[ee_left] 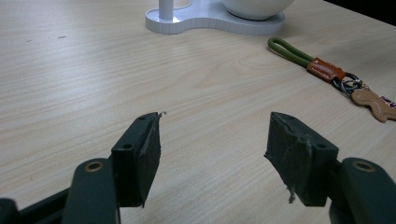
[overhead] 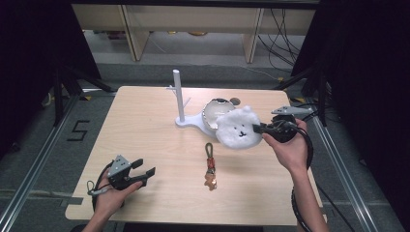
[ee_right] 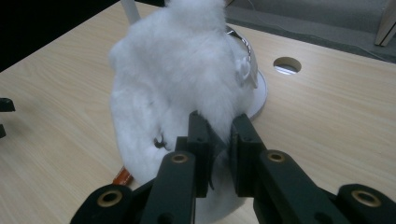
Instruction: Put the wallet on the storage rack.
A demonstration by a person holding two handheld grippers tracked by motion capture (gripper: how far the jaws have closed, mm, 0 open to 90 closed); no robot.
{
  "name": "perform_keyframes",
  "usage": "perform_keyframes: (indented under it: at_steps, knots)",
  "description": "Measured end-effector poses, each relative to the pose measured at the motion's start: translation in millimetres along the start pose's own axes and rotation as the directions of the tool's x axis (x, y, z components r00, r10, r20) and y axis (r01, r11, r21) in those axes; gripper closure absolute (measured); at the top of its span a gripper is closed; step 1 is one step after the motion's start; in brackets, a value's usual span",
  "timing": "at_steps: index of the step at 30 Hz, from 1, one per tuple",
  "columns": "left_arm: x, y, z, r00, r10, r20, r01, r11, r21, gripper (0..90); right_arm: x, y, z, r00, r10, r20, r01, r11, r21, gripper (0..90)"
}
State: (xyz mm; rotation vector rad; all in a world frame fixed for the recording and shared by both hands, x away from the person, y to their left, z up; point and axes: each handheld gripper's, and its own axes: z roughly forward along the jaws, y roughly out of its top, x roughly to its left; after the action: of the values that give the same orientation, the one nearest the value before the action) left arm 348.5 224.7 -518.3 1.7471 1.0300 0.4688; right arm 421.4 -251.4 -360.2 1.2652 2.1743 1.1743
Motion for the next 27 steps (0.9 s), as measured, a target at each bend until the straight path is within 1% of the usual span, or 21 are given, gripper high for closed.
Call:
perform_keyframes:
  at_steps: [3,4,7,8,9,10,11,12,13,14,15,16,17,18,19,20,21,22,24,25,27]
  knots:
    - [0.1,0.0,-0.1,1.0,0.0,0.0,0.0,1.0,-0.001,34.7,0.2,1.2,1.9,0.9999,0.01,-0.004,-0.01,1.0,0.0,81.7]
    - [0.2,0.0,-0.3,1.0,-0.001,0.0,0.001,1.0,-0.001,34.7,0.7,2.9,3.9,0.9997,0.022,-0.013,-0.023,1.0,-0.01,81.7]
    - [0.3,-0.2,-0.4,1.0,-0.001,-0.001,0.001,1.0,-0.001,34.7,-0.1,4.6,5.5,0.9998,0.019,-0.008,-0.019,1.0,-0.017,81.7]
    - [0.4,-0.4,-0.3,1.0,-0.001,-0.001,0.001,1.0,0.0,34.7,0.8,6.0,6.7,0.9993,0.037,-0.002,-0.037,0.999,-0.018,81.7]
    - [0.4,-0.4,-0.3,1.0,-0.001,-0.001,0.001,1.0,0.0,34.7,0.8,6.0,6.7,0.9993,0.037,-0.002,-0.037,0.999,-0.018,81.7]
    - [0.3,-0.6,-0.2,1.0,-0.002,-0.001,0.002,1.0,0.0,34.7,-2.0,7.9,7.8,0.9998,0.017,-0.004,-0.017,0.999,-0.028,81.7]
    - [0.3,-0.6,-0.3,1.0,-0.002,-0.001,0.002,1.0,0.0,34.7,-1.0,8.6,9.0,0.9997,0.026,0.002,-0.026,0.999,-0.031,81.7]
    - [0.3,-0.6,-0.3,1.0,-0.002,-0.001,0.002,1.0,0.0,34.7,-1.1,9.3,9.7,0.9995,0.032,-0.002,-0.032,0.999,-0.03,81.7]
    - [0.3,-0.6,-0.4,1.0,-0.002,-0.001,0.002,1.0,0.0,34.7,-2.1,10.3,10.7,0.9999,0.016,-0.004,-0.017,0.999,-0.037,81.6]
    - [0.3,-0.6,-0.5,1.0,-0.003,-0.002,0.002,1.0,-0.001,34.7,-0.2,10.9,10.5,0.999,0.044,-0.009,-0.044,0.999,-0.027,81.7]
    - [0.3,-0.6,-0.5,1.0,-0.003,-0.002,0.002,1.0,-0.001,34.8,-0.2,10.9,10.5,0.999,0.044,-0.009,-0.044,0.999,-0.027,81.7]
    - [0.1,-0.2,-1.5,0.9999,0.0,-0.012,0.0,1.0,0.007,34.7,-2.3,12.6,12.5,0.9999,0.016,0.003,-0.015,0.999,-0.039,81.7]
    - [0.1,-0.2,-1.5,0.9999,0.0,-0.012,0.0,1.0,0.007,34.7,-2.3,12.6,12.5,0.9999,0.016,0.003,-0.015,0.999,-0.039,81.7]
    - [0.4,-0.3,-1.6,0.9999,0.001,-0.013,-0.001,1.0,0.006,34.8,-1.8,13.9,14.1,0.9997,0.025,0.006,-0.025,0.999,-0.045,81.6]
    - [0.4,-0.4,-1.7,0.9999,0.001,-0.013,-0.001,1.0,0.006,34.8,-0.9,14.6,14.4,0.9993,0.037,0.004,-0.037,0.999,-0.04,81.6]
    - [0.5,-0.4,-1.7,0.9999,0.001,-0.013,-0.001,1.0,0.006,34.7,-2.1,15.8,14.5,0.9996,0.025,0.01,-0.025,0.999,-0.043,81.6]
    - [0.5,-0.4,-1.7,0.9999,0.001,-0.013,-0.001,1.0,0.006,34.8,-2.1,15.8,14.5,0.9996,0.025,0.01,-0.025,0.999,-0.043,81.6]
    - [0.4,-0.5,-1.7,0.9999,0.001,-0.013,-0.001,1.0,0.006,34.8,-1.9,16.4,15.8,0.9993,0.035,0.009,-0.035,0.998,-0.053,81.6]
    - [0.8,-1.1,-0.7,1.0,-0.002,-0.004,0.002,1.0,-0.002,34.7,-2.9,20.0,16.8,0.9996,0.026,0.013,-0.025,0.998,-0.056,81.5]
    - [0.8,-1.1,-0.7,1.0,-0.002,-0.003,0.002,1.0,-0.001,34.8,-1.6,20.6,17.4,0.999,0.044,0.007,-0.044,0.997,-0.065,81.5]
    - [0.9,-1.2,-0.8,1.0,-0.001,-0.003,0.001,1.0,0.0,34.8,-2.6,22.1,17.7,0.9992,0.037,0.013,-0.036,0.997,-0.067,81.5]
